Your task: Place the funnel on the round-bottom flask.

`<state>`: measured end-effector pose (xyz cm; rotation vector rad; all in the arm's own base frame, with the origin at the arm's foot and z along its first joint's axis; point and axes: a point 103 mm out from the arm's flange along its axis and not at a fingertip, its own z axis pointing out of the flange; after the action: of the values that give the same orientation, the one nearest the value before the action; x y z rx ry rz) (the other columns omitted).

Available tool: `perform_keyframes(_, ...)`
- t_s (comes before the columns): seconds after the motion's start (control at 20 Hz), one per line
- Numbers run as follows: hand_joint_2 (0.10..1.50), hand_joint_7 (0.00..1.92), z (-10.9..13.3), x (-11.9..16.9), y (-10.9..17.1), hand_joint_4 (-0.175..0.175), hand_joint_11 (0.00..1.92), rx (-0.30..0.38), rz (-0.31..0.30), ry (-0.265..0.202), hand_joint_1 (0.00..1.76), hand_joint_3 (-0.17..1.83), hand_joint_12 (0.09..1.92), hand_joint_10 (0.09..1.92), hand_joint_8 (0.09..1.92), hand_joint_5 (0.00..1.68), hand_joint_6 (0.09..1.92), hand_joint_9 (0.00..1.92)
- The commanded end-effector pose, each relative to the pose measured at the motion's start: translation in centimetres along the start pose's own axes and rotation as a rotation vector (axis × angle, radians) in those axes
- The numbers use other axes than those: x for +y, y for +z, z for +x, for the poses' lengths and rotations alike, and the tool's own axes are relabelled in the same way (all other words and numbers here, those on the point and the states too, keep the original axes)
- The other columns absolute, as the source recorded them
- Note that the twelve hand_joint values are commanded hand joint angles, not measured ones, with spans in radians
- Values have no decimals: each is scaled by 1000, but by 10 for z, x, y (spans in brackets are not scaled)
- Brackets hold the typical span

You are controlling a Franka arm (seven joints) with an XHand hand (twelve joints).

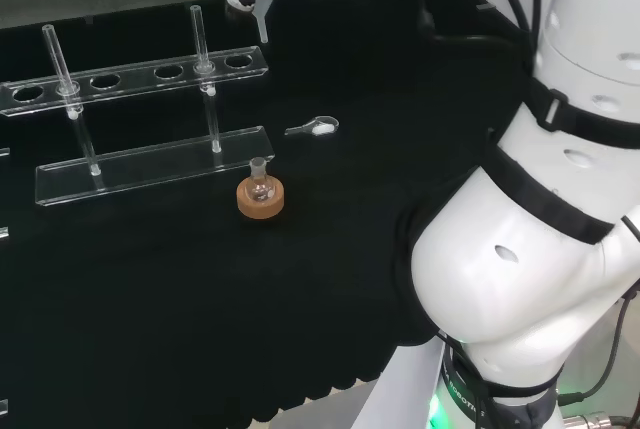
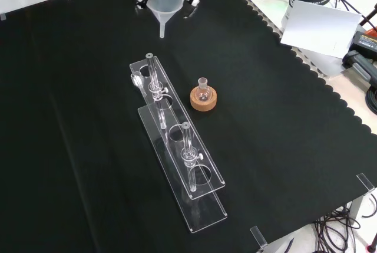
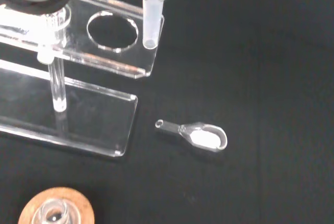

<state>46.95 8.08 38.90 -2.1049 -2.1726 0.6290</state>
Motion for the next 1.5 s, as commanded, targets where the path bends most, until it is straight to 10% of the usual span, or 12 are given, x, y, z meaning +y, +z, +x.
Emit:
perform_keyframes(0.05, 666, 771, 3, -29, 9, -6, 611, 42, 4, 34, 863, 650, 1285, 538, 808, 627, 730, 1109)
perform_keyframes(1.5, 675, 753, 64, -33, 107, -18, 646, 56, 115, -4, 849, 669, 1266, 544, 813, 584, 731, 1109)
